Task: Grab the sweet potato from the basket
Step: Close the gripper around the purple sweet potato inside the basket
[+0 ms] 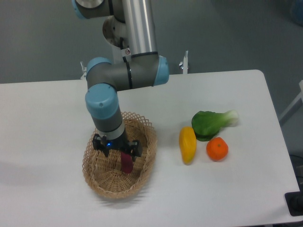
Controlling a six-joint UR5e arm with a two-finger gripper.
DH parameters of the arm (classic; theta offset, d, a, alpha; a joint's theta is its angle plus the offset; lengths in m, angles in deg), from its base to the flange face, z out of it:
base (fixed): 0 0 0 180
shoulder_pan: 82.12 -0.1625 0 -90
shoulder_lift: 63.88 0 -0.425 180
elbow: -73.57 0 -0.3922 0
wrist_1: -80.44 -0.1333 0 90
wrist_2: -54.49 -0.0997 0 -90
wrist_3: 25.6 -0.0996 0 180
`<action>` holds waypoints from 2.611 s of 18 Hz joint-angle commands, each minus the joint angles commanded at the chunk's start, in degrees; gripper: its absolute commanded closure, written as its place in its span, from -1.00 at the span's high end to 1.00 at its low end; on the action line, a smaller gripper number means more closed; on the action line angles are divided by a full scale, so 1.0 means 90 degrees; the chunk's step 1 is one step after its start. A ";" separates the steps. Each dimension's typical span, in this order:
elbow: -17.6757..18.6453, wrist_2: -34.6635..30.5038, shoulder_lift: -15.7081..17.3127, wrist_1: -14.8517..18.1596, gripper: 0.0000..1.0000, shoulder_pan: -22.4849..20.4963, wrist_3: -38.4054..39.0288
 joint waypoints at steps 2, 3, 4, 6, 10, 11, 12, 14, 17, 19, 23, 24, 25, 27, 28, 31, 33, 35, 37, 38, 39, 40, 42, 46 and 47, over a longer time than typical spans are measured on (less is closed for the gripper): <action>-0.0020 0.0000 -0.0010 0.0010 1.00 0.0000 -0.0039; -0.0010 -0.0010 -0.0010 0.0010 1.00 0.0000 -0.0059; 0.0009 -0.0078 -0.0019 0.0010 1.00 0.0000 -0.0098; 0.0039 -0.0282 -0.0087 0.0000 1.00 0.0000 -0.0137; 0.0068 -0.0313 -0.0107 -0.0020 1.00 0.0010 -0.0127; 0.0068 -0.0322 -0.0117 -0.0039 1.00 0.0010 -0.0127; 0.0078 -0.0332 -0.0137 -0.0039 1.00 0.0000 -0.0118; 0.0078 -0.0332 -0.0156 -0.0039 1.00 0.0010 -0.0098; 0.0088 -0.0342 -0.0195 -0.0039 1.00 0.0000 -0.0088; 0.0088 -0.0342 -0.0224 -0.0039 1.00 0.0000 -0.0079; 0.0088 -0.0381 -0.0273 -0.0029 1.00 0.0000 -0.0059; 0.0078 -0.0449 -0.0283 -0.0039 1.00 0.0000 -0.0059; 0.0078 -0.0498 -0.0283 -0.0039 1.00 0.0010 -0.0069; 0.0058 -0.0537 -0.0293 -0.0039 1.00 0.0000 -0.0088; 0.0058 -0.0586 -0.0303 -0.0039 1.00 0.0010 -0.0098; 0.0000 -0.0645 -0.0313 -0.0039 0.68 0.0000 -0.0117; -0.0010 -0.0645 -0.0313 -0.0039 0.40 0.0010 -0.0127; -0.0020 -0.0654 -0.0313 -0.0039 0.13 0.0000 -0.0137; -0.0020 -0.0654 -0.0303 -0.0029 -0.06 0.0000 -0.0157; -0.0020 -0.0654 -0.0293 -0.0029 -0.10 0.0000 -0.0215; -0.0020 -0.0654 -0.0283 -0.0029 -0.11 0.0000 -0.0273; -0.0010 -0.0654 -0.0274 -0.0029 -0.11 0.0000 -0.0293; -0.0020 -0.0645 -0.0254 -0.0029 -0.11 0.0000 -0.0293; -0.0049 -0.0645 -0.0186 -0.0029 -0.11 -0.0020 -0.0537; -0.0049 -0.0645 -0.0157 -0.0029 -0.11 -0.0039 -0.0586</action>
